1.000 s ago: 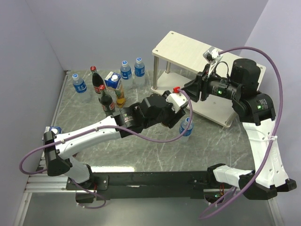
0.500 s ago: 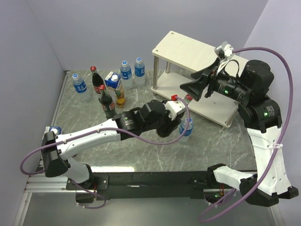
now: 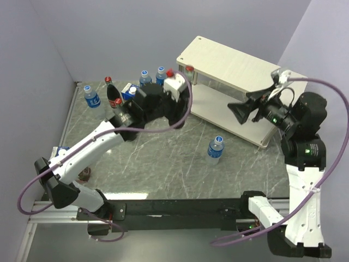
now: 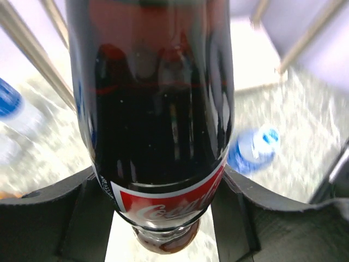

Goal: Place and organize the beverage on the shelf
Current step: Pick up the drink from the center of the board, then place the drink on the shelf.

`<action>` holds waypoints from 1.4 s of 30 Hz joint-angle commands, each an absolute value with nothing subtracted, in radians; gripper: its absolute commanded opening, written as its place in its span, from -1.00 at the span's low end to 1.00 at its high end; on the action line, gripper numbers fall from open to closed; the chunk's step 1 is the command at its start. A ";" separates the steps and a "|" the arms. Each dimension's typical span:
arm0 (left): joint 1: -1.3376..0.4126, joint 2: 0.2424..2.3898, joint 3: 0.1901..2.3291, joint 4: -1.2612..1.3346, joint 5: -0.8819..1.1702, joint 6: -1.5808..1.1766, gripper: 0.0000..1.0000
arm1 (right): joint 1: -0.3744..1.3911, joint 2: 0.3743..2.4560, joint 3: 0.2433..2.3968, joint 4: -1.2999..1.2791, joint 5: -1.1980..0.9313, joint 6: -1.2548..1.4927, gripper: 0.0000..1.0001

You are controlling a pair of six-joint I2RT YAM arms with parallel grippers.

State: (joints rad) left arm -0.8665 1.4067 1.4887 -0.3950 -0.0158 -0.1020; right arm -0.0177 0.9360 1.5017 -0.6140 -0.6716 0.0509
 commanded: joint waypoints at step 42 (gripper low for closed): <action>-0.658 2.049 2.528 0.075 0.060 -0.152 -0.99 | -0.057 0.741 0.917 -0.330 -1.201 -0.106 0.86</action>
